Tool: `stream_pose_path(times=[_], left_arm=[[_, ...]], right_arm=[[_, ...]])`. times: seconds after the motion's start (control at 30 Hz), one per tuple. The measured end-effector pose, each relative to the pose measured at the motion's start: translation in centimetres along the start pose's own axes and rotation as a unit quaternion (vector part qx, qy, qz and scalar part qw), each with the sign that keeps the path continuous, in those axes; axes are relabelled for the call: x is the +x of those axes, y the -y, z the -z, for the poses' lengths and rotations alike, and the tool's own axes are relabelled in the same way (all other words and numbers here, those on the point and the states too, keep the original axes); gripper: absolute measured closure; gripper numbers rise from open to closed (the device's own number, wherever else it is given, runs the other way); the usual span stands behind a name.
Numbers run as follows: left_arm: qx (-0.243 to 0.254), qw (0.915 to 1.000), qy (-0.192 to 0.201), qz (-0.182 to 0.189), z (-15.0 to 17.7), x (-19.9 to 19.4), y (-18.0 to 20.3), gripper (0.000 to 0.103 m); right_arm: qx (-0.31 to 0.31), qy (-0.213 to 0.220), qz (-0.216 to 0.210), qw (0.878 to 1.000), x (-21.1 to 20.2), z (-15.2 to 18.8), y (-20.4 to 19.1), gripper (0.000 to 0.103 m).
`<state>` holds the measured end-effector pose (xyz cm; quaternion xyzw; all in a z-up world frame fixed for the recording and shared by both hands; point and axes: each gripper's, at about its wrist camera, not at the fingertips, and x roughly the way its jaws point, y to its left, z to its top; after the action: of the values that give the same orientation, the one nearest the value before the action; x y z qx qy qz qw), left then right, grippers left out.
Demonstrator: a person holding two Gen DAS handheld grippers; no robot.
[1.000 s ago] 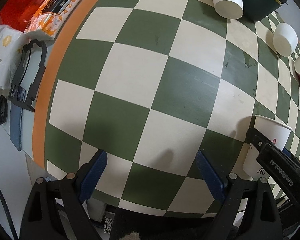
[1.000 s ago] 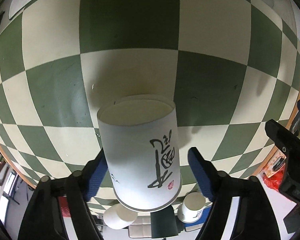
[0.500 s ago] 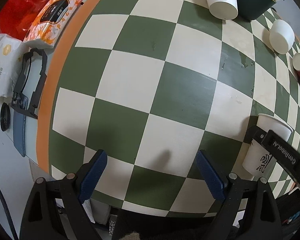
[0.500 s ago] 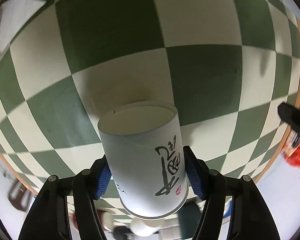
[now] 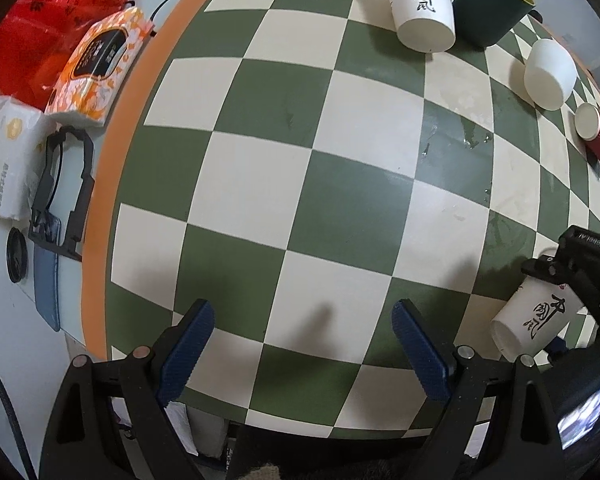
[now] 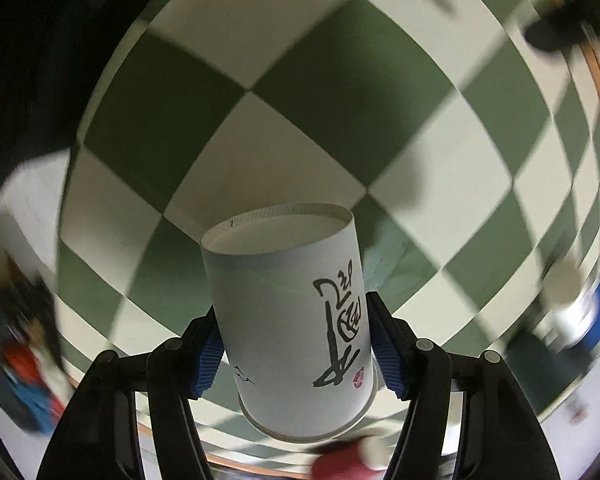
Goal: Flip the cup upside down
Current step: 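Carry the inverted cup with the right gripper back over the table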
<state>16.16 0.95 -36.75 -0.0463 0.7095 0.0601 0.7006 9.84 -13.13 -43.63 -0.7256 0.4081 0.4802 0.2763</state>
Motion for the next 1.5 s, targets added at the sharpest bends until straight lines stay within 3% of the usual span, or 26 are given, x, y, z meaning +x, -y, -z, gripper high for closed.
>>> stream_pose_path(times=[0.13, 0.27, 0.5, 0.7, 1.0, 1.07, 1.3, 1.33, 1.4, 1.5], left_arm=[[0.012, 0.9999, 0.005, 0.0, -0.8, -0.6, 0.9, 0.012], [0.023, 0.9997, 0.008, -0.001, -1.1, -0.9, 1.6, 0.012], [0.041, 0.9991, 0.01, -0.002, -1.4, -1.3, 3.3, 0.012], [0.048, 0.9988, 0.013, 0.0, -1.8, -1.5, 3.5, 0.012], [0.05, 0.9987, 0.013, 0.003, -1.4, -1.6, 3.6, 0.012], [0.051, 0.9986, 0.013, 0.005, -1.4, -1.5, 3.5, 0.012], [0.061, 0.9979, 0.017, 0.014, -1.2, -1.5, 3.9, 0.012], [0.063, 0.9977, 0.019, 0.015, -1.2, -1.5, 4.0, 0.012], [0.069, 0.9971, 0.022, 0.022, -1.2, -1.7, 4.2, 0.012], [0.08, 0.9962, 0.026, 0.026, -1.3, -1.8, 4.6, 0.012]], right_arm=[[0.119, 0.017, -0.066, 0.991, 0.2, 1.2, 2.3, 0.036], [0.228, 0.033, -0.133, 0.964, 0.7, 2.7, 4.3, 0.036], [0.346, 0.056, -0.207, 0.913, 1.4, 4.4, 6.0, 0.036], [0.397, 0.05, -0.236, 0.885, 3.3, 7.3, 9.2, 0.036], [0.426, 0.037, -0.235, 0.873, 5.2, 10.4, 13.0, 0.036], [0.43, 0.037, -0.234, 0.871, 4.5, 9.3, 10.7, 0.035], [0.46, 0.034, -0.238, 0.855, 4.9, 9.7, 9.9, 0.034], [0.464, 0.035, -0.239, 0.852, 5.0, 9.9, 9.8, 0.033], [0.475, 0.041, -0.243, 0.845, 5.0, 10.4, 9.7, 0.02], [0.485, 0.052, -0.246, 0.837, 4.5, 11.1, 9.5, 0.017]])
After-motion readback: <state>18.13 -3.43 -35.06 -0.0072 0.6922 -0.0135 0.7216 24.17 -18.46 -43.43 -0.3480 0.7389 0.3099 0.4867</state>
